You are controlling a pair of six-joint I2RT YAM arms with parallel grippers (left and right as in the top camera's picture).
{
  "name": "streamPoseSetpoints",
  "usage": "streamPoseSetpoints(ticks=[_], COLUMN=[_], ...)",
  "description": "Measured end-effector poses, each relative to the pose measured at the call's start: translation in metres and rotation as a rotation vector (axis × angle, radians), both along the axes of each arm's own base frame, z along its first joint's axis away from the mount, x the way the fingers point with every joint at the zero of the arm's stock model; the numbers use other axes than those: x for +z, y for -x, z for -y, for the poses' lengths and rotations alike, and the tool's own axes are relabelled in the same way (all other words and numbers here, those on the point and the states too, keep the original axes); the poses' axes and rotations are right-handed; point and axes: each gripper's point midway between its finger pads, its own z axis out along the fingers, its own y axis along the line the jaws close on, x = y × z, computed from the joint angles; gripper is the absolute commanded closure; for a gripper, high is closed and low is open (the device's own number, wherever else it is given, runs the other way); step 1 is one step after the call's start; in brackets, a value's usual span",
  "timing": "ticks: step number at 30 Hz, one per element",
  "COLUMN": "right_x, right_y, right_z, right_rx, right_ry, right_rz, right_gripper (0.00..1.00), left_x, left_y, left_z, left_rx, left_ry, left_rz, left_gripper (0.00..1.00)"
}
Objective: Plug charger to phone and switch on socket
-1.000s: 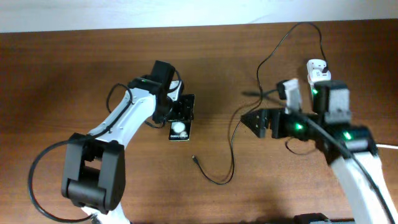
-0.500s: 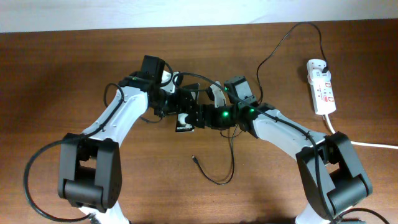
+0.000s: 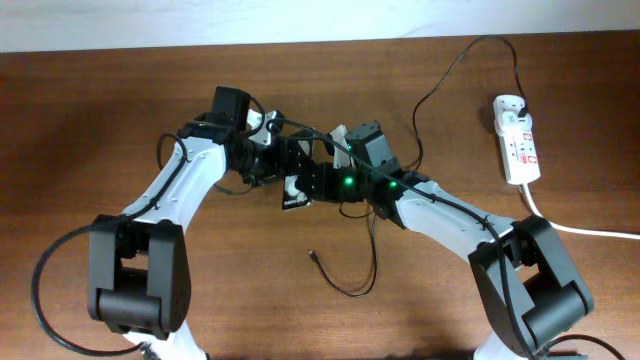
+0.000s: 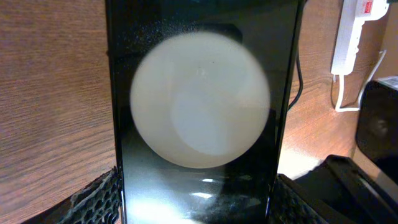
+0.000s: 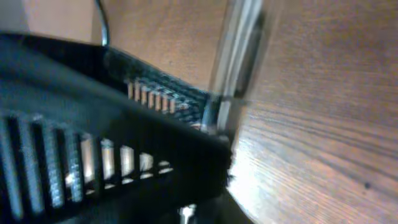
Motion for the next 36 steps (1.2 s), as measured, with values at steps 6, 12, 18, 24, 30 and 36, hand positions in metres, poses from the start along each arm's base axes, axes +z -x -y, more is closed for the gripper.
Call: streamPoseSetpoints(ticks=[6, 12, 18, 24, 30, 36], right_x=[-0.003, 0.044, 0.097, 0.107, 0.108, 0.113], right_y=[-0.002, -0.021, -0.022, -0.013, -0.013, -0.019], right_z=[0.003, 0.007, 0.008, 0.006, 0.005, 0.001], right_rx=[-0.014, 0.068, 0.167, 0.223, 0.223, 0.182], right_ry=[0.008, -0.198, -0.335, -0.368, -0.369, -0.374], right_rz=[-0.006, 0.111, 0.265, 0.282, 0.286, 0.298], right_gripper=[0.96, 0.96, 0.96, 0.96, 0.96, 0.96], left_x=[0.001, 0.050, 0.129, 0.133, 0.134, 0.135], left_y=[-0.001, -0.026, -0.023, -0.019, -0.019, -0.019], left_z=[0.000, 0.010, 0.008, 0.007, 0.007, 0.008], left_rx=[-0.006, -0.100, -0.311, -0.327, -0.326, -0.334], left_ry=[0.001, 0.301, 0.695, 0.728, 0.728, 0.734], left_rz=[0.009, 0.193, 0.422, 0.417, 0.417, 0.422], left_gripper=[0.20, 0.24, 0.50, 0.78, 0.74, 0.75])
